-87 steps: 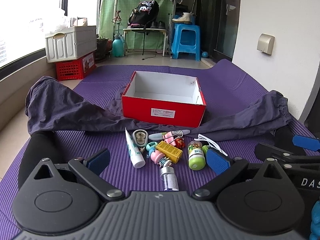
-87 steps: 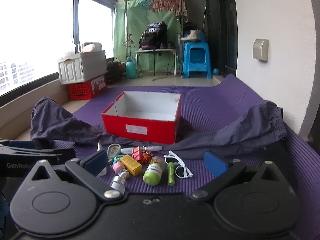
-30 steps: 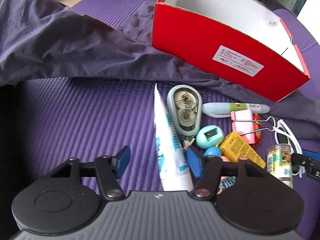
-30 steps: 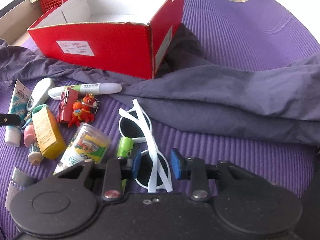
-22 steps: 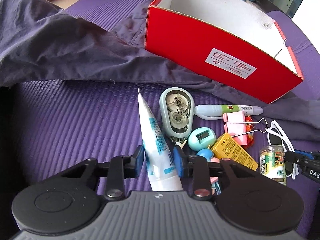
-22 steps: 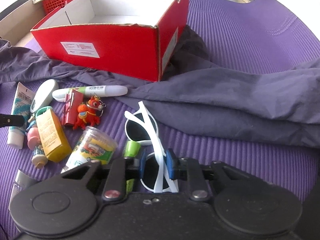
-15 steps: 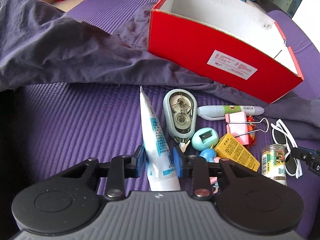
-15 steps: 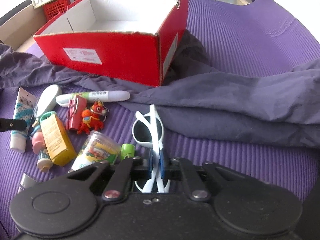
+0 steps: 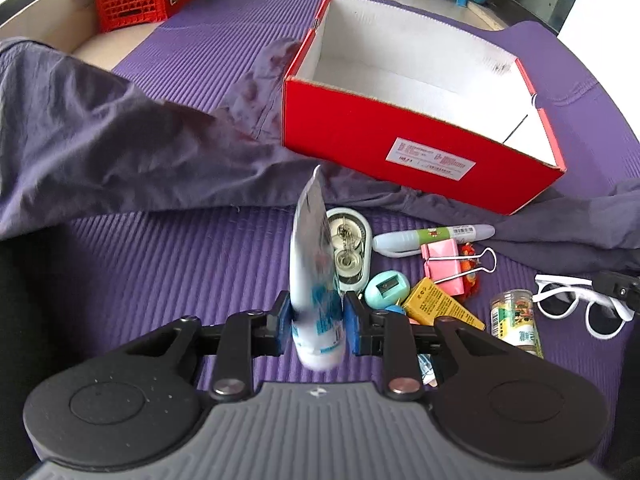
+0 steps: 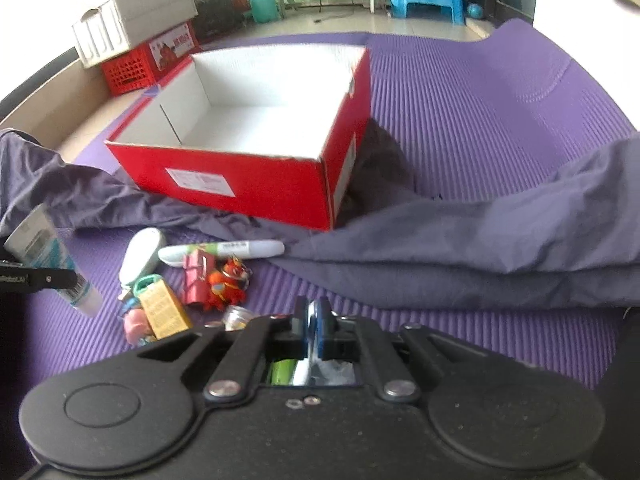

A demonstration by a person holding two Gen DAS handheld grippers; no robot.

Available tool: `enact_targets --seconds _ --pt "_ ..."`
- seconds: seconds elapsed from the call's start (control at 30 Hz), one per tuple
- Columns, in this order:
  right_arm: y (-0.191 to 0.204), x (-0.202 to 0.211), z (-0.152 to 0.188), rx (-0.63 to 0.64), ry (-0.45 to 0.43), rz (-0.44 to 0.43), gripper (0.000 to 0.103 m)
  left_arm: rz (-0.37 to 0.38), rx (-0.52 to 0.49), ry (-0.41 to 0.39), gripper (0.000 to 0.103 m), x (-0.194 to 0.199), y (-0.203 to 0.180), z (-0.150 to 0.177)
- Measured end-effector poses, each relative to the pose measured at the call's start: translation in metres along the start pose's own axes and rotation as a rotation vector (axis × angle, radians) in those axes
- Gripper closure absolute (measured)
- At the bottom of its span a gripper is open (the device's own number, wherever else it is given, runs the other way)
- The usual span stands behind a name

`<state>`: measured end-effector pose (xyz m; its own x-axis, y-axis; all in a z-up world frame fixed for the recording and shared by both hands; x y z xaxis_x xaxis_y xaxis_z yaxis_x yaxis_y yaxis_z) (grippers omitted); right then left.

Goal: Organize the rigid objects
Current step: 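Carry the tube and sunglasses into the red shoebox and open both grippers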

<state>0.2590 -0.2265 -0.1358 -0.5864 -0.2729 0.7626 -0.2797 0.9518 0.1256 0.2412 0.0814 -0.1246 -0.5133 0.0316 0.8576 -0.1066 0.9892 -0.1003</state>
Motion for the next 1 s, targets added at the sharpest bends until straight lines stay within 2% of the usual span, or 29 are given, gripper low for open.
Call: enact_targets --seconds 0.2,0.47,0.73,1.0 --pt "-0.006 -0.004 0.01 -0.006 0.034 0.011 0.1 0.01 0.006 -0.012 0.076 0.006 0.002 -0.002" --pt "-0.01 0.019 -0.002 -0.038 -0.01 -0.023 0.1 0.033 -0.011 -0.047 0.076 0.022 0.0 -0.016" --pt "0.002 0.045 -0.048 -0.008 -0.071 -0.049 0.1 0.059 -0.048 -0.036 0.076 0.032 -0.006 -0.047" --pt "0.018 0.051 -0.115 0.036 -0.156 -0.056 0.1 0.073 -0.118 -0.061 0.076 0.038 -0.024 -0.105"
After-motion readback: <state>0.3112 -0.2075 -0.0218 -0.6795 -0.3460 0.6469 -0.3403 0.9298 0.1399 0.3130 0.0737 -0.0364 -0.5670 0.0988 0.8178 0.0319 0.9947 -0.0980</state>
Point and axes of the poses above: each gripper's, at about its wrist camera, not at the fingertips, and x roughly against the way its jaws point, y to its left, z to its underside, the point moved 2 cm from there along -x, roughly the way its jaws point
